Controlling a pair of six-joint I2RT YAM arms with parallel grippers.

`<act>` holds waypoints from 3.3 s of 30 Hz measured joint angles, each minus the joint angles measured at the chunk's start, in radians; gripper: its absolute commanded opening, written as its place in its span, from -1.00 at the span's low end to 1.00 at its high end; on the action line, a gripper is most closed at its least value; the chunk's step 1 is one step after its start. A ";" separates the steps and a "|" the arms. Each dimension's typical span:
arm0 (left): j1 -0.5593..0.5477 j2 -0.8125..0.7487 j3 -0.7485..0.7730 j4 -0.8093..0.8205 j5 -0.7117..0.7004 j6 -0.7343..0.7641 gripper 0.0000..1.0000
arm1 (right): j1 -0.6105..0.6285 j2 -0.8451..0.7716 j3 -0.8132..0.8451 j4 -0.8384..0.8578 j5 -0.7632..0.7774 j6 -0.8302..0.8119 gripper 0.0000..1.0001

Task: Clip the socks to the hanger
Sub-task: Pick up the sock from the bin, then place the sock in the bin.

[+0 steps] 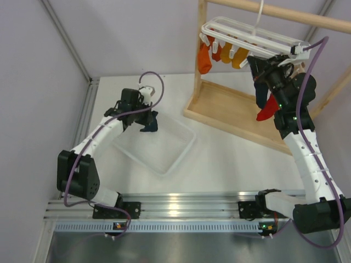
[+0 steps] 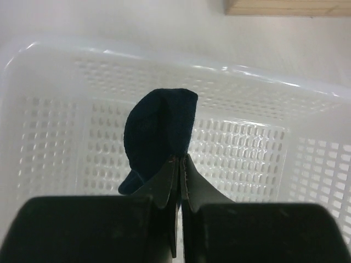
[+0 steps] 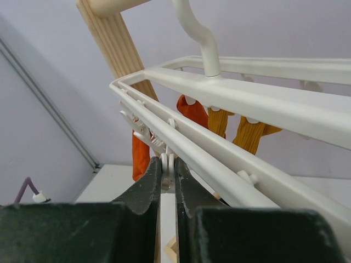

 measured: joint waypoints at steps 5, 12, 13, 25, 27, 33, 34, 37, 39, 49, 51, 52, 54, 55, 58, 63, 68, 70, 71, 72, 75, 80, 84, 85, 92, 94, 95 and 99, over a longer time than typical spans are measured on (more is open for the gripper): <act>-0.177 -0.040 -0.101 0.058 -0.090 0.146 -0.66 | 0.000 0.000 0.000 0.000 -0.003 0.000 -1.00; -0.293 -0.151 -0.295 0.008 -0.007 0.330 0.39 | -0.005 0.000 0.000 0.000 -0.015 -0.010 -1.00; -0.293 -0.188 -0.298 0.001 0.017 0.345 0.37 | -0.005 0.000 0.000 0.000 -0.016 -0.010 -1.00; -0.079 -0.109 -0.087 -0.068 0.061 0.241 -0.33 | -0.007 0.000 0.000 0.003 -0.024 -0.011 -1.00; -0.008 0.015 -0.021 -0.122 0.055 0.222 -0.24 | -0.010 0.000 0.000 0.002 -0.029 -0.013 -1.00; 0.003 0.156 0.000 -0.264 0.078 0.195 -0.20 | -0.021 0.000 0.000 0.000 -0.043 -0.019 -1.00; 0.001 0.164 0.001 -0.279 0.081 0.190 -0.21 | -0.023 0.000 0.000 0.000 -0.045 -0.019 -1.00; -0.002 0.191 0.002 -0.304 0.089 0.169 -0.21 | -0.027 0.000 0.000 0.000 -0.054 -0.023 -1.00; -0.002 0.212 0.002 -0.307 0.090 0.157 -0.21 | -0.032 0.000 0.000 -0.001 -0.060 -0.024 -1.00; -0.013 0.288 0.003 -0.281 0.080 0.119 -0.31 | -0.047 0.001 0.014 -0.022 -0.081 -0.026 -1.00; -0.023 0.289 0.006 -0.268 0.075 0.111 -0.51 | -0.050 0.001 0.014 -0.024 -0.082 -0.025 -1.00; -0.028 0.290 0.009 -0.261 0.075 0.105 -0.61 | -0.050 0.001 0.014 -0.024 -0.084 -0.025 -1.00; -0.037 0.291 0.011 -0.237 0.070 0.100 -0.81 | -0.050 0.001 0.014 -0.024 -0.085 -0.025 -1.00; -0.040 0.291 0.013 -0.229 0.067 0.095 -0.96 | -0.050 0.001 0.014 -0.024 -0.085 -0.025 -1.00; -0.046 0.292 0.029 -0.219 0.051 0.098 -1.00 | -0.050 0.001 0.014 -0.024 -0.085 -0.025 -1.00; -0.052 0.229 0.051 -0.212 0.004 0.165 -1.00 | -0.050 0.000 0.014 -0.024 -0.086 -0.025 -1.00; -0.077 0.039 0.053 -0.207 -0.037 0.277 -1.00 | -0.051 -0.002 0.013 -0.023 -0.089 -0.022 -1.00; -0.089 -0.036 0.053 -0.206 -0.047 0.321 -1.00 | -0.051 -0.006 0.011 -0.023 -0.090 -0.019 -1.00; -0.093 -0.073 0.053 -0.205 -0.051 0.344 -1.00 | -0.051 -0.009 0.011 -0.022 -0.090 -0.017 -1.00; -0.095 -0.095 0.053 -0.205 -0.052 0.360 -1.00 | -0.051 -0.013 0.011 -0.023 -0.092 -0.016 -1.00; -0.095 -0.160 0.053 -0.214 -0.031 0.412 -1.00 | -0.051 -0.022 0.011 -0.022 -0.097 -0.014 -1.00; -0.101 -0.241 0.069 -0.279 0.105 0.461 -1.00 | -0.051 -0.031 0.011 -0.022 -0.101 -0.014 -1.00; -0.130 -0.297 0.095 -0.359 0.246 0.499 -1.00 | -0.051 -0.032 0.011 -0.023 -0.104 -0.014 -1.00; -0.143 -0.305 0.103 -0.391 0.275 0.519 -1.00 | -0.051 -0.032 0.011 -0.023 -0.104 -0.015 -1.00; -0.164 -0.248 0.162 -0.609 0.389 0.679 -1.00 | -0.051 -0.032 0.011 -0.023 -0.105 -0.018 -1.00; -0.164 -0.204 0.172 -0.648 0.402 0.712 -1.00 | -0.051 -0.032 0.011 -0.023 -0.105 -0.018 -1.00; -0.164 -0.176 0.172 -0.658 0.403 0.725 -1.00 | -0.051 -0.032 0.011 -0.023 -0.105 -0.018 -1.00; -0.164 -0.084 0.153 -0.653 0.358 0.775 -1.00 | -0.051 -0.032 0.011 -0.023 -0.105 -0.021 -1.00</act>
